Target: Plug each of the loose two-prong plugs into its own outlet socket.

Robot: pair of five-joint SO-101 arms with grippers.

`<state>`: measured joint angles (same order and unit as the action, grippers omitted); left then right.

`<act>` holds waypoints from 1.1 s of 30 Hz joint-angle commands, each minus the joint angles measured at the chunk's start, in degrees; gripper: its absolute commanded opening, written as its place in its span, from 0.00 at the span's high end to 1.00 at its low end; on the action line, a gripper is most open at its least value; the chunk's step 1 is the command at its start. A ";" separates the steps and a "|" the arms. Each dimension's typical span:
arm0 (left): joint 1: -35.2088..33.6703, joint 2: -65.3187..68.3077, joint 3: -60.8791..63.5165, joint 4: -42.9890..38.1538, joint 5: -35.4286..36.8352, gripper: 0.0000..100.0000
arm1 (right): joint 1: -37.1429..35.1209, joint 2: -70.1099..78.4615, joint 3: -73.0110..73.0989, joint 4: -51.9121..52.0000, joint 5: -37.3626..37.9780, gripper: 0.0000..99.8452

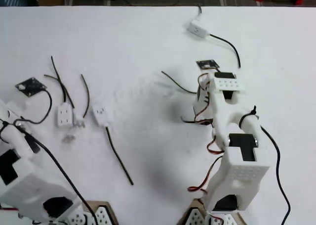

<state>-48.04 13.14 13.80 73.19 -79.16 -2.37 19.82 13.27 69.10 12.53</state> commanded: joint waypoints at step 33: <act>15.96 -23.25 -4.84 6.77 18.64 0.97 | -1.27 0.92 -0.62 -0.40 0.44 0.98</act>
<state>-39.16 -3.65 11.69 78.99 -74.59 -2.37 19.82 13.27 69.10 12.53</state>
